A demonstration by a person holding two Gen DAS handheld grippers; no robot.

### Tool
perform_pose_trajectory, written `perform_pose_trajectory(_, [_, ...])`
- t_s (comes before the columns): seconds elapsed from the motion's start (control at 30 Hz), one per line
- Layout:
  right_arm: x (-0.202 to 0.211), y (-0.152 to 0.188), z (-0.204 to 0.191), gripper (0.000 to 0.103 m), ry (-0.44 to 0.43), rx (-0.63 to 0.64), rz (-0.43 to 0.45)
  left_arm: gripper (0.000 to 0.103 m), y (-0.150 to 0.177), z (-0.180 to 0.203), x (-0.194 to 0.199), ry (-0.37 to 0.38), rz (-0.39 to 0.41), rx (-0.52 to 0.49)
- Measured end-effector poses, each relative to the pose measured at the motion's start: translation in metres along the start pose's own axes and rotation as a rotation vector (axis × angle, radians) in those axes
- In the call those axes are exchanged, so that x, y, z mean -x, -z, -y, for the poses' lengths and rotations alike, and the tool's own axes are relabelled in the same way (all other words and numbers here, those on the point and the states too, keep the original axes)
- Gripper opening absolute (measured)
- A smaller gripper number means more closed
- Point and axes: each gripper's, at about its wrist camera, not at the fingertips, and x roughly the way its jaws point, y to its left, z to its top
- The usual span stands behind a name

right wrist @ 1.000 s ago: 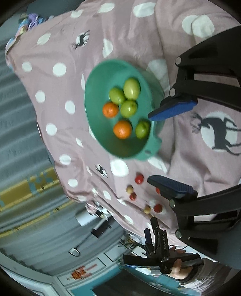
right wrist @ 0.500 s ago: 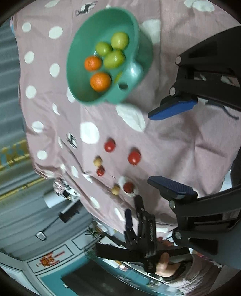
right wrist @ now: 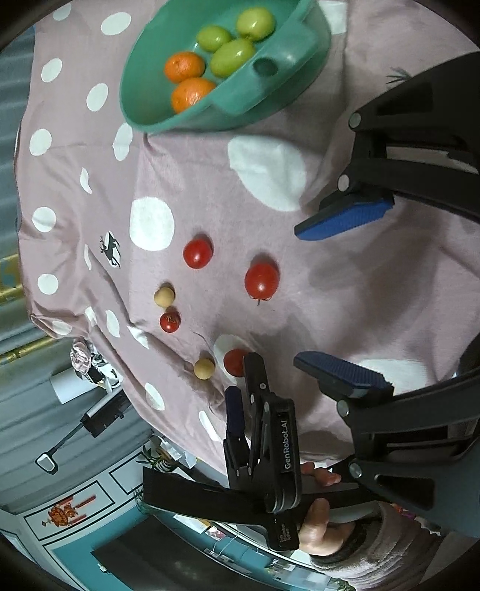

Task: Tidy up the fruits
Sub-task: 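Move both open tools back over the remaining red tomatoes, then grasp a red tomato with the left tool while the right tool grasps another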

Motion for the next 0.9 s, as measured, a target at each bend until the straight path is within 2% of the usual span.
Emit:
perform_pose_trajectory(0.1, [-0.009, -0.006, 0.001, 0.062, 0.006, -0.002, -0.013, 0.071, -0.003, 0.002, -0.003, -0.016, -0.002, -0.026])
perform_pose_trajectory(0.2, [-0.018, -0.01, 0.001, 0.059, 0.014, 0.006, -0.029, 0.059, -0.007, 0.002, -0.009, -0.02, -0.013, -0.04])
perform_pose_trajectory(0.33, [-0.028, -0.015, -0.001, 0.054, 0.032, 0.027, -0.05, 0.057, -0.008, 0.002, -0.014, -0.026, -0.015, -0.052])
perform_pose_trajectory(0.4, [-0.033, -0.018, -0.001, 0.052, 0.042, 0.04, -0.061, 0.052, -0.009, 0.002, -0.015, -0.023, -0.012, -0.055])
perform_pose_trajectory(0.47, [-0.037, -0.02, -0.002, 0.049, 0.053, 0.05, -0.069, 0.043, -0.009, 0.001, -0.015, -0.023, -0.008, -0.059])
perform_pose_trajectory(0.6, [-0.045, -0.025, -0.002, 0.048, 0.058, 0.064, -0.087, 0.038, -0.009, -0.001, -0.015, -0.016, -0.005, -0.068])
perform_pose_trajectory(0.67, [-0.049, -0.026, -0.002, 0.046, 0.06, 0.068, -0.1, 0.031, -0.009, -0.002, -0.014, -0.008, -0.005, -0.066])
perform_pose_trajectory(0.9, [-0.06, -0.03, -0.007, 0.038, 0.065, 0.099, -0.124, 0.031, -0.006, -0.012, -0.006, 0.025, 0.002, -0.039])
